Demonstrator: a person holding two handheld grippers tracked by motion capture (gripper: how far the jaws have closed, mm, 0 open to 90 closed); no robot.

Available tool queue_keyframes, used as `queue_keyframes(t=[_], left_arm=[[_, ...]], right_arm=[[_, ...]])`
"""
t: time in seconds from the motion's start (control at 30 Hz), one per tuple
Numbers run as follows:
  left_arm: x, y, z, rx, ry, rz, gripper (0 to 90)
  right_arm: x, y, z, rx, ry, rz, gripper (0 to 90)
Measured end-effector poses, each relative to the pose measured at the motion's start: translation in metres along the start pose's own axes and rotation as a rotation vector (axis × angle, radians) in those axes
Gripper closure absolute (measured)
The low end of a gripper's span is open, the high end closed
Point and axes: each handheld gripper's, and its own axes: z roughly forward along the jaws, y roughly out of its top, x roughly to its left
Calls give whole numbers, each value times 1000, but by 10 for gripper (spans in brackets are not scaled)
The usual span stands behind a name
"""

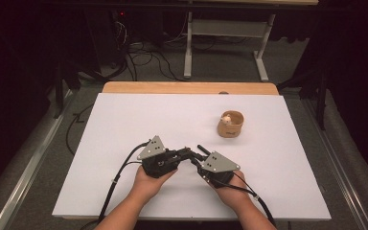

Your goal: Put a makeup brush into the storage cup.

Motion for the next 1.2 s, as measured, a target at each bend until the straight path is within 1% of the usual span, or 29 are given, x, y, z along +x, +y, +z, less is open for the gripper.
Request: queue_keyframes(t=[0.03,0.13,0.2,0.3,0.37,0.43,0.53,0.67,0.73,0.77,0.83,0.87,0.93,1.0,1.1,1.13,1.17,1.2], left_arm=[[0,0,0,2,1,1,833],[-1,0,1,7,6,-3,824],[0,-1,1,11,1,0,788],[0,0,0,4,7,-6,735],[1,3,-2,5,16,-16,694],[2,6,-7,7,27,-11,646],[6,9,-15,-3,45,-19,608],[13,10,-27,0,84,-13,577],[17,9,-34,11,113,-6,559],[19,9,-37,15,121,-3,543],[23,7,-44,18,147,5,526],[24,7,-47,19,155,7,511],[28,4,-53,20,174,12,493],[30,1,-57,20,200,19,462],[34,-5,-61,32,231,1,423],[35,-8,-62,38,251,8,409],[35,-10,-62,42,262,12,394],[36,-12,-63,45,271,11,380]], right_arm=[[0,0,0,-1,-3,-6,852],[0,0,0,2,-1,2,853],[0,0,-1,1,2,2,853],[-1,1,-1,-1,-3,4,853],[-2,1,-2,-7,-5,17,853],[-4,1,-4,-6,-8,11,853],[-6,0,-5,-6,-14,30,852],[-9,0,-7,-12,-22,26,853],[-9,0,-8,-12,-22,35,852],[-10,0,-8,-11,-25,36,852],[-11,0,-9,-13,-28,33,852],[-11,0,-9,-13,-28,40,852],[-13,-1,-10,-12,-29,37,852],[-14,-1,-11,-18,-30,39,852],[-16,-1,-13,-16,-35,40,852],[-17,-1,-13,-17,-37,47,851],[-19,-2,-14,-19,-35,43,851],[-19,-2,-15,-18,-39,52,852]])
